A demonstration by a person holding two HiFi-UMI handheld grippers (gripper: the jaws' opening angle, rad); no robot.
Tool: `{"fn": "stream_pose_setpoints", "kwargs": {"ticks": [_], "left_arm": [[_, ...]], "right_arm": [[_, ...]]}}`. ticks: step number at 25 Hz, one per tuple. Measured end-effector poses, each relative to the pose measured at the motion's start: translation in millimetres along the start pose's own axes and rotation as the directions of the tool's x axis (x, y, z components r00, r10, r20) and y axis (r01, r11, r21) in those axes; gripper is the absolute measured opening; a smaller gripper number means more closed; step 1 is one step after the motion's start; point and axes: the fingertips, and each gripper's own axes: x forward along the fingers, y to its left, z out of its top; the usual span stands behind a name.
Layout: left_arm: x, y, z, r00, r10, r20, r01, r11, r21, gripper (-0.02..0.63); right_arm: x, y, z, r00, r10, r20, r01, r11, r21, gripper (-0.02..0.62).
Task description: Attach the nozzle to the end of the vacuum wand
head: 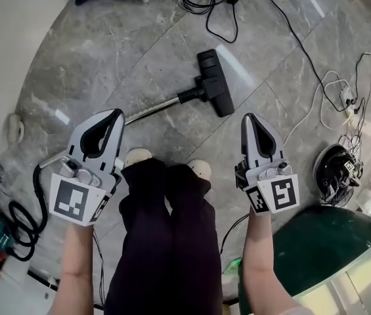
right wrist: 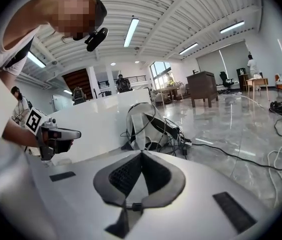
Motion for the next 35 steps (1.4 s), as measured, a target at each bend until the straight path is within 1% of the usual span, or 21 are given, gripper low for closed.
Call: {"fn": "stream_pose_setpoints", "kwargs": {"ticks": [3, 5, 8, 11, 16, 20, 23, 25, 27, 30, 35], "left_arm": [[-35, -13, 70, 0.999, 0.02, 0.03, -0.022, 0.998, 0.055, 0.011], [-61, -21, 109, 0.999, 0.022, 0.035, -0.024, 0.997, 0.067, 0.011], [-99, -34, 168, 0.998, 0.019, 0.066, -0.02, 1.0, 0.017, 0.011], [-127, -42, 224, 0.991, 0.034, 0.129, -0.033, 0.999, -0.012, 0.011], [-159, -48, 282, 0.972, 0.081, 0.22, -0.079, 0.997, -0.02, 0.011], [-177, -61, 325, 0.966, 0.099, 0.238, -0.099, 0.995, -0.009, 0.011], [-190, -83, 351, 0.967, 0.093, 0.237, -0.098, 0.995, 0.01, 0.011], [-194, -98, 360, 0.968, 0.088, 0.237, -0.094, 0.996, 0.014, 0.011], [-194, -108, 361, 0.968, 0.083, 0.236, -0.093, 0.995, 0.03, 0.011], [-188, -113, 356, 0.969, 0.074, 0.234, -0.09, 0.994, 0.056, 0.011], [-179, -116, 355, 0.965, 0.061, 0.255, -0.071, 0.997, 0.032, 0.011]], "right_arm": [[-18, 26, 57, 1.0, 0.008, -0.014, -0.008, 1.0, 0.004, 0.015], [-34, 40, 99, 1.0, 0.003, -0.003, -0.003, 1.0, -0.013, 0.015], [-64, 55, 170, 0.998, -0.035, 0.049, 0.037, 0.999, -0.028, 0.015], [-91, 66, 232, 0.991, -0.086, 0.104, 0.087, 0.996, -0.002, 0.015], [-129, 80, 290, 0.974, -0.166, 0.152, 0.158, 0.985, 0.062, 0.015], [-163, 93, 336, 0.962, -0.198, 0.187, 0.18, 0.977, 0.11, 0.015], [-189, 107, 362, 0.957, -0.207, 0.205, 0.189, 0.976, 0.106, 0.015], [-199, 113, 371, 0.951, -0.23, 0.207, 0.219, 0.973, 0.071, 0.015], [-204, 118, 375, 0.942, -0.254, 0.219, 0.252, 0.967, 0.037, 0.015], [-205, 119, 375, 0.924, -0.292, 0.246, 0.288, 0.956, 0.053, 0.015], [-205, 111, 378, 0.912, -0.309, 0.271, 0.311, 0.95, 0.034, 0.015]]}}
